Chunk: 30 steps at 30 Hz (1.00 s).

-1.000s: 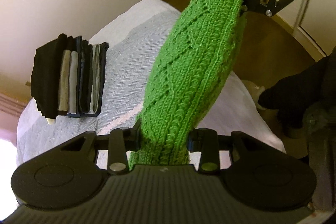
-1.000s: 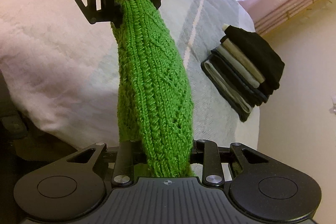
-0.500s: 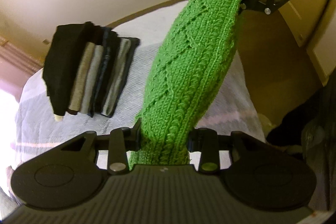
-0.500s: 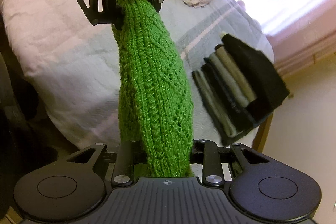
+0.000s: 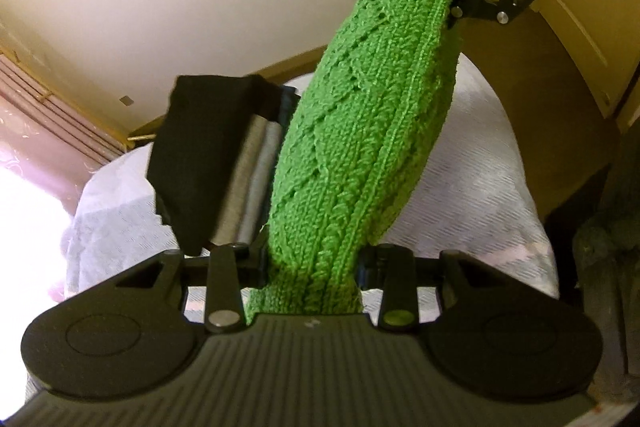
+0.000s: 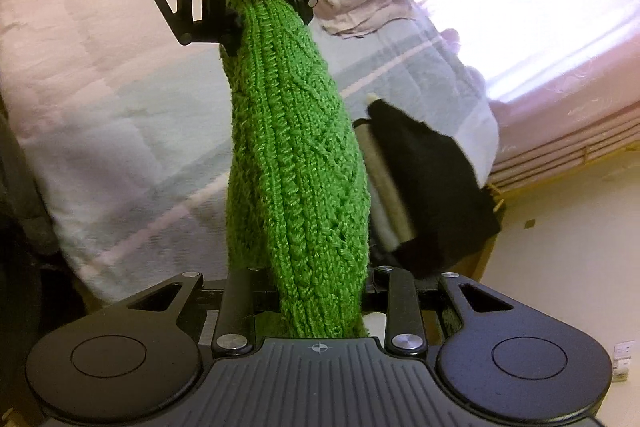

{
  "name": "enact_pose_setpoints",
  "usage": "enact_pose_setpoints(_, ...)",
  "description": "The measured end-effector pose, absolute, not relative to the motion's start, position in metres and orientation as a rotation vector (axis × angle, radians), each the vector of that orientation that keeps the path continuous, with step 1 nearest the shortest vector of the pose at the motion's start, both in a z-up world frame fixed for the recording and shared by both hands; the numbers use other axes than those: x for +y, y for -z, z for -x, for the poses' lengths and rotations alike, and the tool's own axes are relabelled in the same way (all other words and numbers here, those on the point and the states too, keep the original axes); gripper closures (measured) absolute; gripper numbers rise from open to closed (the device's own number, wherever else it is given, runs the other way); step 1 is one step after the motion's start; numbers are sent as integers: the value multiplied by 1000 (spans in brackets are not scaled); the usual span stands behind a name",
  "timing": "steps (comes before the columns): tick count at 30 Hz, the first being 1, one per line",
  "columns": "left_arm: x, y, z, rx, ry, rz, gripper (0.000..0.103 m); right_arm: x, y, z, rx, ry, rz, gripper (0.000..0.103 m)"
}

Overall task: Fold large clothes
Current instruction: 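Carry the held sweater with both grippers over the stack of folded clothes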

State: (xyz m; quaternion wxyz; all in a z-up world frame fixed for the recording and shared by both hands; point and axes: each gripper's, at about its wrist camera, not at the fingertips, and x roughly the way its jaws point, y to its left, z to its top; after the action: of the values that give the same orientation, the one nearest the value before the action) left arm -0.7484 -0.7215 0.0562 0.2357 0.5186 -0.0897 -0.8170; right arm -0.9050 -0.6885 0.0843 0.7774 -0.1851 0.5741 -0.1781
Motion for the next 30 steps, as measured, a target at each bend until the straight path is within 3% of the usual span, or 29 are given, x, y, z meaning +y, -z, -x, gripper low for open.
enact_pose_setpoints(12, -815, -113, 747, -274, 2140, -1316, 70, -782, -142, 883, 1188, 341, 492, 77)
enact_pose_setpoints(20, -915, -123, 774, -241, 2005, -1229, 70, -904, -158, 880, 1118, 316, 578, 77)
enact_pose_setpoints(25, -969, -126, 786, -367, 1877, -1117, 70, -977, -164, 872, 1044, 385, 698, 77)
enact_pose_setpoints(27, -983, -99, 788, -404, 1838, -1061, 70, -991, -150, 872, 988, 439, 766, 76)
enact_pose_setpoints(30, -989, -12, 793, -402, 1831, -1081, 70, -1004, -84, 876, 934, 486, 829, 76)
